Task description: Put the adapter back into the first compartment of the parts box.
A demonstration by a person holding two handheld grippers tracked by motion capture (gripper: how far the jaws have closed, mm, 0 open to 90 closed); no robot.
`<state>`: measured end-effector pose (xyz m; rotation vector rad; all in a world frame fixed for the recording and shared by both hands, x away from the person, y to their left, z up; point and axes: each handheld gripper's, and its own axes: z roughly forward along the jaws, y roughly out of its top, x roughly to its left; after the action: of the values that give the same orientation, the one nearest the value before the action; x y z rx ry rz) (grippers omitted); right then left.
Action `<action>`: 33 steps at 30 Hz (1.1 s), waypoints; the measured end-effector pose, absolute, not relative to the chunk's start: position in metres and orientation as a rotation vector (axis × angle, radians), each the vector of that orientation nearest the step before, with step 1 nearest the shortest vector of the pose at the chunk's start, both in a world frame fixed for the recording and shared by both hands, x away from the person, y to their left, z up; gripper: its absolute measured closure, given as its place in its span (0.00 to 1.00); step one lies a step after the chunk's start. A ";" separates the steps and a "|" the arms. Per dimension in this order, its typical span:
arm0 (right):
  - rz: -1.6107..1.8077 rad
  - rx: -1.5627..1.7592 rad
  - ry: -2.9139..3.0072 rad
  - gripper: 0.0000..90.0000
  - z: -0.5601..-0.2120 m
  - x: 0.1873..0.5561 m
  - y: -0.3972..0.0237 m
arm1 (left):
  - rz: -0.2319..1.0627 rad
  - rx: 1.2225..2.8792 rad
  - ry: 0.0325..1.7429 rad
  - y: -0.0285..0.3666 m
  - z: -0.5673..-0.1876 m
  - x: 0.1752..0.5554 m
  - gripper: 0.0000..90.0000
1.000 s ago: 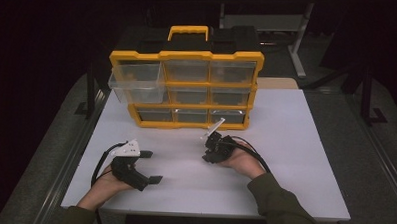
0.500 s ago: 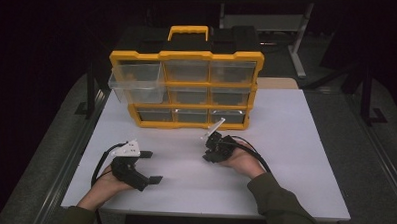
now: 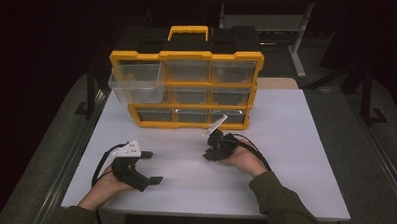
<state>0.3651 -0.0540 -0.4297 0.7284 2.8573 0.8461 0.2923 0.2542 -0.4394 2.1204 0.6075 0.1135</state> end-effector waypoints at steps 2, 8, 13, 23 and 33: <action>0.869 0.733 2.862 0.84 -0.425 0.365 -0.056 | 0.113 2.120 0.608 0.254 -0.439 0.292 0.00; 0.882 0.731 2.866 0.84 -0.418 0.364 -0.057 | 0.110 2.119 0.608 0.253 -0.439 0.292 0.00; 0.901 0.709 2.868 0.84 -0.408 0.364 -0.058 | 0.111 2.118 0.610 0.254 -0.439 0.292 0.00; 0.915 0.685 2.875 0.84 -0.392 0.364 -0.056 | 0.111 2.117 0.609 0.254 -0.439 0.292 0.00; 0.927 0.655 2.886 0.84 -0.373 0.368 -0.055 | 0.113 2.117 0.607 0.253 -0.439 0.292 0.00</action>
<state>0.3676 -0.0549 -0.3729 0.6554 2.8860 0.9266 0.2919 0.2534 -0.4389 2.1169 0.6067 0.1130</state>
